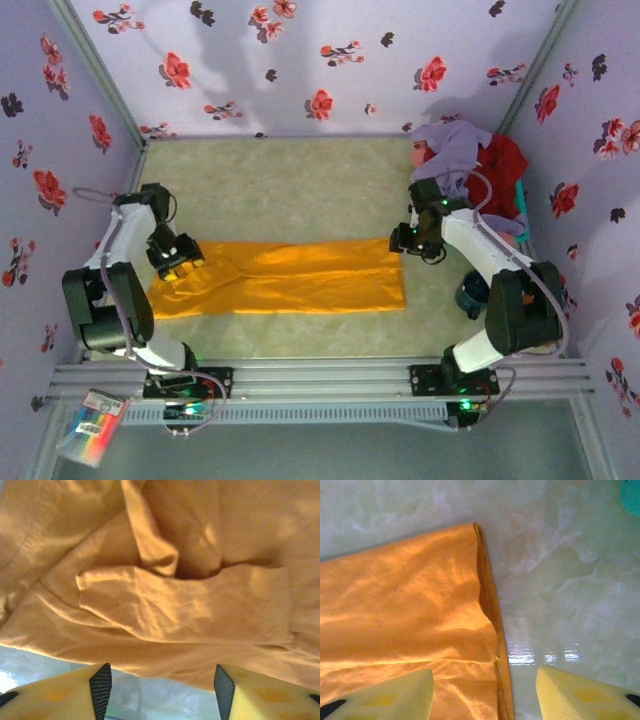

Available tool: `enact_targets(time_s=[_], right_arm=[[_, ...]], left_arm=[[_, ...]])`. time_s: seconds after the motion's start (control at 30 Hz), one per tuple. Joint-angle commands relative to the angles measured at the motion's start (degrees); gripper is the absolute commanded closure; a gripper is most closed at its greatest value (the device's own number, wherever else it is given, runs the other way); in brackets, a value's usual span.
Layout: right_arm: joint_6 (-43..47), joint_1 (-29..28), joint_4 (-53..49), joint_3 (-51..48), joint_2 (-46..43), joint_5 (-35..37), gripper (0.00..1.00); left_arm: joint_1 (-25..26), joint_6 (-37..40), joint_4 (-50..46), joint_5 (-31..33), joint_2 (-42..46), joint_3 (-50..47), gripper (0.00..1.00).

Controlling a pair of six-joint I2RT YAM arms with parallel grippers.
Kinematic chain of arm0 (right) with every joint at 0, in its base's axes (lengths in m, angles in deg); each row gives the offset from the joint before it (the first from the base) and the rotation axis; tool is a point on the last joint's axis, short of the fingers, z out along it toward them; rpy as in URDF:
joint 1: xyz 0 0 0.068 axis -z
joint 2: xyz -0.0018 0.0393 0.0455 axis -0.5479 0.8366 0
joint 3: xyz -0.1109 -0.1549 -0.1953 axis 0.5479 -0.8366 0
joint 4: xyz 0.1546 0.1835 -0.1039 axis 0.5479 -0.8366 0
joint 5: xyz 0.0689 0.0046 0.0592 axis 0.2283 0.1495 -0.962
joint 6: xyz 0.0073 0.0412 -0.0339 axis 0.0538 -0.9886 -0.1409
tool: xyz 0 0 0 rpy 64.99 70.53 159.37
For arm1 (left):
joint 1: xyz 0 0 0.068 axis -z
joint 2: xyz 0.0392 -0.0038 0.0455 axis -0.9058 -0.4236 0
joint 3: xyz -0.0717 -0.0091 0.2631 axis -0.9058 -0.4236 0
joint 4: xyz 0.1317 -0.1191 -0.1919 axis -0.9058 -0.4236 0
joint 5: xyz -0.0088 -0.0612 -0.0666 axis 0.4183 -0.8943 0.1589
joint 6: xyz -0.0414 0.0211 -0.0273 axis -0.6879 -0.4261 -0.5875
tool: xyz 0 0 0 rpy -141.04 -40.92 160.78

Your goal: Fold and stack the t-shirts

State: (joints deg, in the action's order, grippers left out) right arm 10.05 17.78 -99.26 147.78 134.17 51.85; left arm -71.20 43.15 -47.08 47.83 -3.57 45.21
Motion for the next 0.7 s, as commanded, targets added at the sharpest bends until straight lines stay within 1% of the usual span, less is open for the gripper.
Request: enact_targets(time_s=[0.0,0.1,0.23,0.37,0.53,0.67], right_arm=[[-1.18,-0.37,-2.34,1.64,-0.17,0.48,0.42],[-1.09,-0.42,-2.01,2.17,0.74,0.22,0.42],[-0.88,-0.43,-2.11,3.06,1.35,-0.20,0.42],[-0.74,-0.44,-1.77,3.02,1.75,-0.61,0.42],[-0.27,-0.44,-2.21,2.75,1.82,-0.84,0.42],[-0.17,-0.35,-1.73,2.52,2.14,-1.09,0.41]], left_arm=[[0.11,-0.40,3.06,-2.98,-3.60,3.05,0.39],[1.10,0.01,5.13,-7.18,-8.26,5.54,0.39],[4.65,0.92,4.76,-7.36,-14.06,9.28,0.38],[7.15,0.92,6.49,-7.23,-17.74,10.41,0.39],[8.32,-0.23,6.33,-5.02,-19.78,10.63,0.43],[8.89,-0.55,7.30,-6.01,-20.57,9.22,0.45]])
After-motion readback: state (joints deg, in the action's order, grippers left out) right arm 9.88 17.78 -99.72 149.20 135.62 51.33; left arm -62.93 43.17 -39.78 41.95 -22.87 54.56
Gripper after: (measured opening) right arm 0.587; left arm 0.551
